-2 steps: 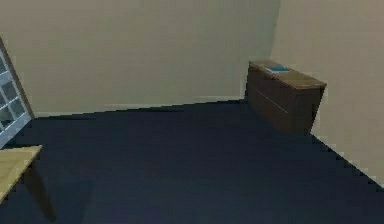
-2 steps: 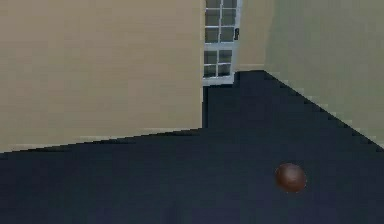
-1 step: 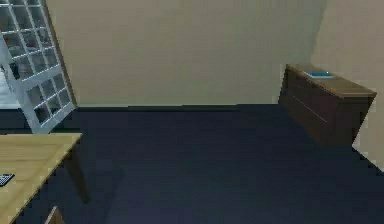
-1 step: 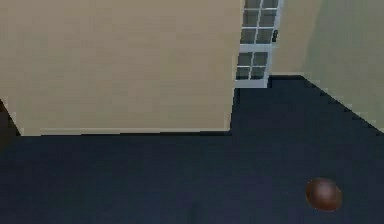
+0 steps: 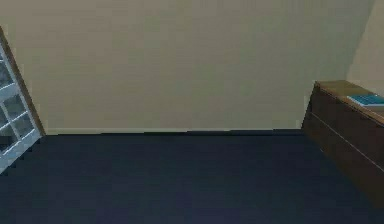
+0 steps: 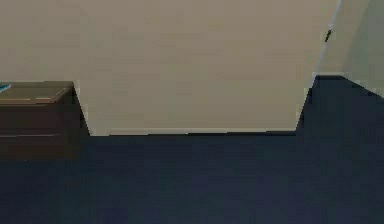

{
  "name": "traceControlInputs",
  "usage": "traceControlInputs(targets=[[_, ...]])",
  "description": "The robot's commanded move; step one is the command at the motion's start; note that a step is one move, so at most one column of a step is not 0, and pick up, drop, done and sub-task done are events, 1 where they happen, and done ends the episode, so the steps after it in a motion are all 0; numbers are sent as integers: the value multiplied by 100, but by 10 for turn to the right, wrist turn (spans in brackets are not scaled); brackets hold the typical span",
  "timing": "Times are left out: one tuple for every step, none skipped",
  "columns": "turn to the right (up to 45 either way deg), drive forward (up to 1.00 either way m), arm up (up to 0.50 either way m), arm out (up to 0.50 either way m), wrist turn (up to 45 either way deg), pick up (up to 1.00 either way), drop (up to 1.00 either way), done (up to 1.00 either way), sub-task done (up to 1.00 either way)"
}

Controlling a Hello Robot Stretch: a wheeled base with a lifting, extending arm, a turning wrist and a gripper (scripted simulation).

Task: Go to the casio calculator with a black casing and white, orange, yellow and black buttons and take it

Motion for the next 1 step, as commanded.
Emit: traceControlInputs(targets=[[-330,0,0,0,0,0,0,0,0]])
